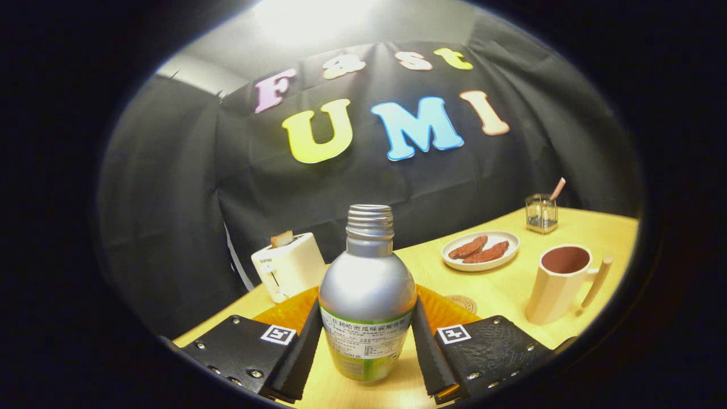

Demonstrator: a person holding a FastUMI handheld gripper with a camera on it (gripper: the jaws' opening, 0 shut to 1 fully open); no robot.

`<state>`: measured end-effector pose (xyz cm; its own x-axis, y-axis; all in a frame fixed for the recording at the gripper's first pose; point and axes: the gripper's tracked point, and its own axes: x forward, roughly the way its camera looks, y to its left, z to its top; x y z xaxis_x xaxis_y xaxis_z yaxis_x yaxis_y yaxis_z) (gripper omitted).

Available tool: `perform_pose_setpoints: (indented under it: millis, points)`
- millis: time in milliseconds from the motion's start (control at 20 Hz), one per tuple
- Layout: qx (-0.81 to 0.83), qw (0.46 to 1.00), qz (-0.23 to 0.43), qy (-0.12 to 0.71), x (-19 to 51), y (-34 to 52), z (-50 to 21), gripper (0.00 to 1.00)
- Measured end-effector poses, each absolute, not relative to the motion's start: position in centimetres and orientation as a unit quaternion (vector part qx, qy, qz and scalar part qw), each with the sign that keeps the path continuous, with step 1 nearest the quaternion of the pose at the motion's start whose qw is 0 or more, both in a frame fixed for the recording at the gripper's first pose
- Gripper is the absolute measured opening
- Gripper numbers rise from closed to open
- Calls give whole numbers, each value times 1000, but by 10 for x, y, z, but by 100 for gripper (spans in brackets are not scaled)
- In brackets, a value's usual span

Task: Take the bottle from table, then pour the juice into the cup, finally place the bottle on the coaster

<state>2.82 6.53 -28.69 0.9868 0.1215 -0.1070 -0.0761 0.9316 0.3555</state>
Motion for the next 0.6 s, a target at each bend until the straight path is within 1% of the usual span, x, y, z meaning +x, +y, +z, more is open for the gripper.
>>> perform_pose_setpoints:
  millis: [150, 300, 450, 600]
  points:
    - [236, 969, 44, 63, 29, 45, -278, 76]
    - [334, 939, 52, 60, 35, 36, -272, 76]
    - [393, 915, 36, 79, 37, 23, -283, 75]
    - [440, 894, 27, 79, 36, 11, -284, 75]
